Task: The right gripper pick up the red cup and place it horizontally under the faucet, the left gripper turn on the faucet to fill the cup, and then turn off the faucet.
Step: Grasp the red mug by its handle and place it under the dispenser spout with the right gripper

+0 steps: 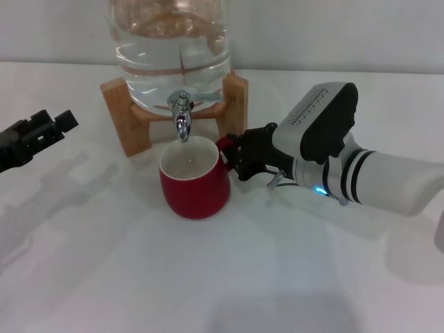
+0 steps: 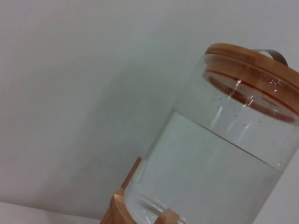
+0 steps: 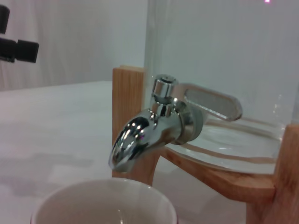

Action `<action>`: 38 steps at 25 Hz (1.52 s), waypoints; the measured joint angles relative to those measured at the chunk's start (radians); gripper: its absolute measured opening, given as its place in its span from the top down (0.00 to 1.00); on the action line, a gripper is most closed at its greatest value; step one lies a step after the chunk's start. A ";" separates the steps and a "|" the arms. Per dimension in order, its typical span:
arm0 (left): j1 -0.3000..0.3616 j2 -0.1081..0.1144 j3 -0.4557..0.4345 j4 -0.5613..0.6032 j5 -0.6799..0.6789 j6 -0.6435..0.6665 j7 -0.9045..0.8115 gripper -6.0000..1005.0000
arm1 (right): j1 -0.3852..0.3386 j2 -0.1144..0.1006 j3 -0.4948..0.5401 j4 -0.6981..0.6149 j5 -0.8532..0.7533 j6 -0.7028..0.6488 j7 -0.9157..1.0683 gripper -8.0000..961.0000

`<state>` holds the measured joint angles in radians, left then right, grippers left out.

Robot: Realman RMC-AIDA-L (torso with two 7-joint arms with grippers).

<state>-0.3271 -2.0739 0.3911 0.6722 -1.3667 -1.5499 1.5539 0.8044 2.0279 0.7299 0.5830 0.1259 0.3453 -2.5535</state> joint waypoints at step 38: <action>-0.012 0.000 0.000 0.006 0.000 -0.003 -0.003 0.11 | 0.020 0.000 0.000 -0.011 -0.002 0.002 -0.002 0.84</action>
<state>-0.3393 -2.0739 0.3912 0.6780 -1.3667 -1.5528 1.5508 0.8249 2.0279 0.7298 0.5716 0.1237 0.3472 -2.5558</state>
